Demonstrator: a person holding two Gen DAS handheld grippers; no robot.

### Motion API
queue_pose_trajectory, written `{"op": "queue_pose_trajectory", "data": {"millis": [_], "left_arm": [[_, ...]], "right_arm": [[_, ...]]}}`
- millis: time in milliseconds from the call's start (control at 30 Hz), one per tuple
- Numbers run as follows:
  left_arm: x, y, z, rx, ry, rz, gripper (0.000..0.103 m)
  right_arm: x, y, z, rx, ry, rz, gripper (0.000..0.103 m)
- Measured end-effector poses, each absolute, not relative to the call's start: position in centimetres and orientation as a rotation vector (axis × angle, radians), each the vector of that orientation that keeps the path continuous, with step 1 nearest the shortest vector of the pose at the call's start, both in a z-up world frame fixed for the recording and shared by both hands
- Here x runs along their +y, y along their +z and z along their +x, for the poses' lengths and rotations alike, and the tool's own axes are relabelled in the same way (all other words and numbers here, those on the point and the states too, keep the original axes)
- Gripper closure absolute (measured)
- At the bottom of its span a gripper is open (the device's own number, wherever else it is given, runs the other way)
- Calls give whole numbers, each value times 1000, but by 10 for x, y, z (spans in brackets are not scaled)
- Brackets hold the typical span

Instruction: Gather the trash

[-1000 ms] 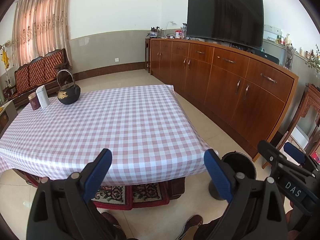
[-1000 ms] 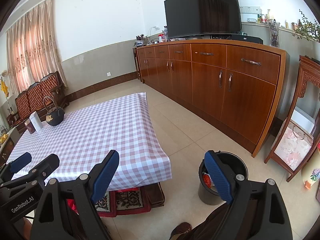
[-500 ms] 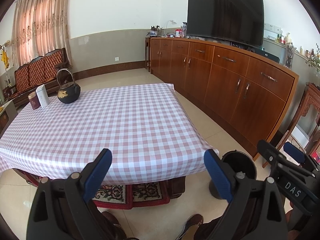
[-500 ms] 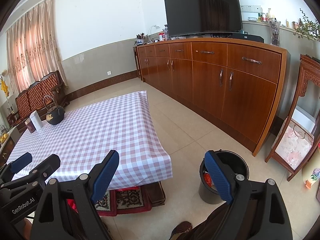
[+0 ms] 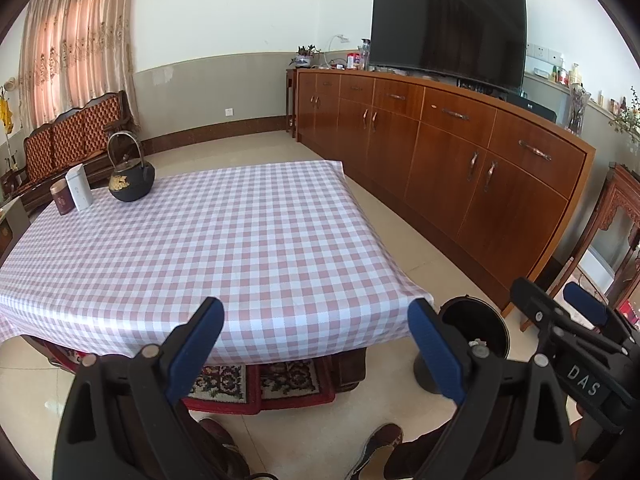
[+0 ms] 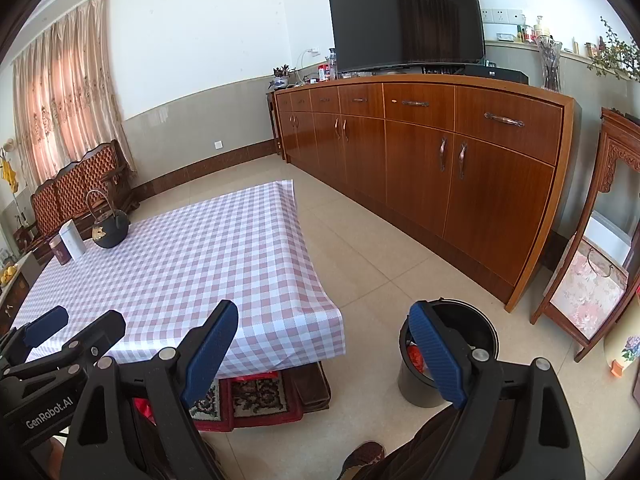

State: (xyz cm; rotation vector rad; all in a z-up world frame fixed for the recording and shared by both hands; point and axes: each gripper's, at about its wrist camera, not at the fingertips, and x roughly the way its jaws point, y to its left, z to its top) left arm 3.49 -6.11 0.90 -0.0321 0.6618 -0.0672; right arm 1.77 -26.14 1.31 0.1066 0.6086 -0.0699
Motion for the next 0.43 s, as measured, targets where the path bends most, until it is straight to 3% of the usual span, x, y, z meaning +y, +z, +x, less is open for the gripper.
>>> {"op": "queue_pose_trajectory", "data": {"millis": [433], "left_arm": [[-66,16,30,614,-110,-24,7]], "right_arm": [[-264,11,18,611,-83,117,14]]}}
